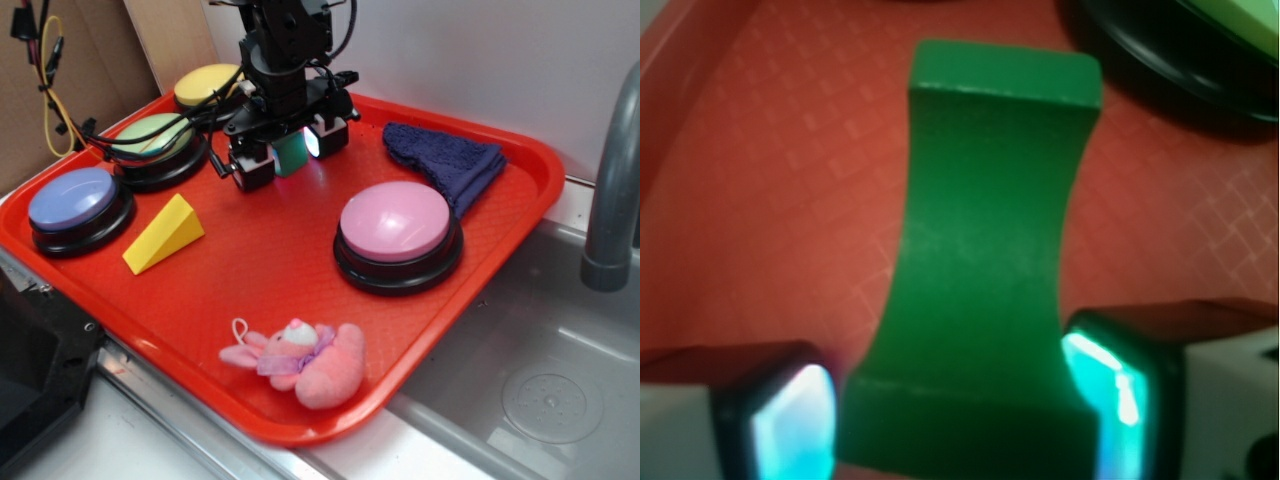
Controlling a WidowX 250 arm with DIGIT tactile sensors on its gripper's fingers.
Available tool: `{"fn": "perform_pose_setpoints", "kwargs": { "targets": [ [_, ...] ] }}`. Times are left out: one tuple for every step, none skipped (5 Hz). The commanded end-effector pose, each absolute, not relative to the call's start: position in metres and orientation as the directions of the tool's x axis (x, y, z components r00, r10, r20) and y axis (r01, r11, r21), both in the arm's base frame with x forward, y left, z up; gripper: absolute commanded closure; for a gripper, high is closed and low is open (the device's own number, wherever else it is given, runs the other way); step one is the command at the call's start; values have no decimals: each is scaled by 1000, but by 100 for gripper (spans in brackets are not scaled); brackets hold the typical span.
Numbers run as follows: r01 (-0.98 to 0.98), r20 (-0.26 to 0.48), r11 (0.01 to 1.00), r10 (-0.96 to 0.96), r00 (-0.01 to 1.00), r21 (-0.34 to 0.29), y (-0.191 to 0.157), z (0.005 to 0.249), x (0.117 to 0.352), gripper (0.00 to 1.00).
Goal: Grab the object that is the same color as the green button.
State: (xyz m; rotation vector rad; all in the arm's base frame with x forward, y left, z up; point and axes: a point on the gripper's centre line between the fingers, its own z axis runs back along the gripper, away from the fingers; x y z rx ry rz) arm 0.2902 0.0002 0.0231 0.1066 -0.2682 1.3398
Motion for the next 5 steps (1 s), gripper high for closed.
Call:
{"fn": "perform_pose_setpoints", "kwargs": {
  "targets": [
    [-933,234,345,920,314,-102,17,50,295,100],
    [-825,179,562,818,546,-51,12,78,293,100],
    [-663,129,748,662,739,-37,5,110,279,100],
    [-458,94,886,464,881,-73,-2,142,259,100],
    [-225,77,967,235,969,-116,1,173,238,100]
  ]
}}
